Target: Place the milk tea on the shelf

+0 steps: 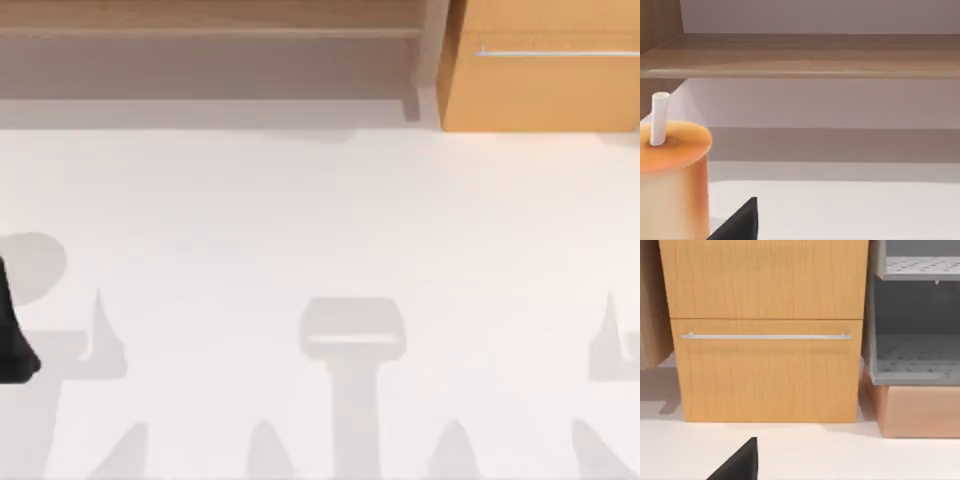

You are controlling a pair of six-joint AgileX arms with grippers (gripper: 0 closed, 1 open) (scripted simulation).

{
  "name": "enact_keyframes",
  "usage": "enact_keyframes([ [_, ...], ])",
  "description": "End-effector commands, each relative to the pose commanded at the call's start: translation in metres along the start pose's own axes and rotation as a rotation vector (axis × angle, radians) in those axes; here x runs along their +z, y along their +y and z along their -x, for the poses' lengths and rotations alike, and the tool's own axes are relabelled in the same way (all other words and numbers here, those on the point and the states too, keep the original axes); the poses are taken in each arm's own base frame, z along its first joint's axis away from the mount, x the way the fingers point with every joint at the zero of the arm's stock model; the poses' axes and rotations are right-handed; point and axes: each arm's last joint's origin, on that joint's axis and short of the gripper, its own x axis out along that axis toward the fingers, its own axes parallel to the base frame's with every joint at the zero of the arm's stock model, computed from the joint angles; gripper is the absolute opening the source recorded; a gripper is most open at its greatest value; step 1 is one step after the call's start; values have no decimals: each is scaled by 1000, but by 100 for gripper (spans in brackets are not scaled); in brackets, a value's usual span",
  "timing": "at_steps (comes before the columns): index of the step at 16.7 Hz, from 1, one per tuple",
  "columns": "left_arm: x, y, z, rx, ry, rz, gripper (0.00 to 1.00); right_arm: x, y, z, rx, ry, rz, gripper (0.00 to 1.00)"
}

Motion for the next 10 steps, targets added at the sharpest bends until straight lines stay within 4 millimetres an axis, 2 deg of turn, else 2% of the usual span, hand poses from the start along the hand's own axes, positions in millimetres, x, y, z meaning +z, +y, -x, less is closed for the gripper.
enact_keyframes([
  [5,2,4,-4,6,0,-5,100,0,0,0,0,0,0,100],
  [10,7,21,-22,24,25,-17,100,0,0,0,0,0,0,100],
])
